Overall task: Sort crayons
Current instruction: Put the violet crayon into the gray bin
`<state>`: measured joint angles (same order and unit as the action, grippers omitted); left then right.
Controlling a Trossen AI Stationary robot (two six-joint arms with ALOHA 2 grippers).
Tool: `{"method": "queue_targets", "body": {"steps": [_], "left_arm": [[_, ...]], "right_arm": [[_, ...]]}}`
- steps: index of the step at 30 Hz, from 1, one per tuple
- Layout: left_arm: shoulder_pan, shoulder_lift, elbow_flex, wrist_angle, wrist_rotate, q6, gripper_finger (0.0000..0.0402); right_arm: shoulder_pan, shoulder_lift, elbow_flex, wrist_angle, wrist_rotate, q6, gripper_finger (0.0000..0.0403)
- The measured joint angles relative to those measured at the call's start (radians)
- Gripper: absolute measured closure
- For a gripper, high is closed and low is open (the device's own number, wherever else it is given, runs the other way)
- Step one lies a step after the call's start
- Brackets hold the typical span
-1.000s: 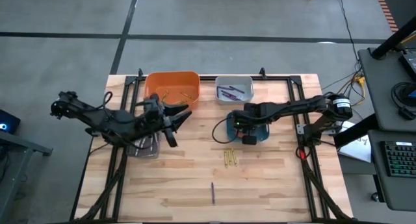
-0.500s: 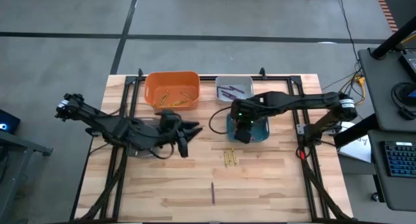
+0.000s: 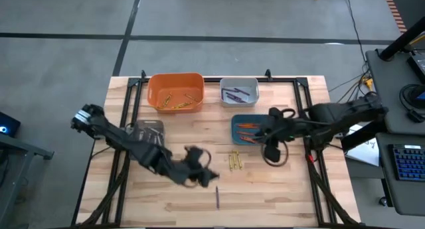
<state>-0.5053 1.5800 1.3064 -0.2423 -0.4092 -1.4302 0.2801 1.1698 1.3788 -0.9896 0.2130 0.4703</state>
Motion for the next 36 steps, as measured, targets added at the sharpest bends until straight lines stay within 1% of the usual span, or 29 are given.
{"method": "queue_targets", "body": {"steps": [3, 6, 8, 12, 15, 21, 24, 27, 32, 33, 36], "left_arm": [[-0.043, 0.082, 0.000, 0.052, 0.076, -0.176, 0.0309], [-0.075, 0.168, 0.020, 0.085, 0.139, -0.297, 0.0313], [-0.088, 0.226, 0.059, 0.067, 0.175, -0.357, 0.0313], [-0.088, 0.333, 0.183, -0.053, 0.226, -0.444, 0.0313], [-0.080, 0.415, 0.319, -0.216, 0.238, -0.454, 0.0313], [-0.052, 0.581, 0.631, -0.713, 0.271, -0.495, 0.0312], [-0.033, 0.661, 0.769, -0.883, 0.302, -0.496, 0.0299], [-0.017, 0.746, 0.888, -0.948, 0.317, -0.482, 0.0274], [-0.003, 0.889, 1.046, -0.970, 0.317, -0.464, 0.0231], [-0.002, 0.909, 1.052, -0.963, 0.318, -0.464, 0.0226], [-0.001, 0.917, 1.008, -0.933, 0.341, -0.472, 0.0216]], "right_arm": [[0.039, -0.028, -0.005, 0.000, 0.016, -0.015, 0.0326], [0.070, -0.045, -0.005, 0.000, 0.017, -0.027, 0.0329], [0.086, -0.052, -0.005, 0.000, 0.019, -0.044, 0.0330], [0.106, -0.055, -0.005, 0.001, 0.024, -0.078, 0.0326], [0.107, -0.055, -0.005, 0.000, 0.024, -0.093, 0.0326], [0.107, -0.056, -0.005, 0.000, 0.023, -0.130, 0.0332], [0.107, -0.056, -0.005, 0.001, 0.022, -0.138, 0.0331], [0.107, -0.056, -0.005, 0.000, 0.022, -0.145, 0.0327], [0.107, -0.056, -0.005, 0.000, 0.020, -0.150, 0.0321], [0.107, -0.056, -0.005, 0.000, 0.020, -0.150, 0.0321], [0.107, -0.057, -0.005, 0.000, 0.019, -0.150, 0.0324]]}}
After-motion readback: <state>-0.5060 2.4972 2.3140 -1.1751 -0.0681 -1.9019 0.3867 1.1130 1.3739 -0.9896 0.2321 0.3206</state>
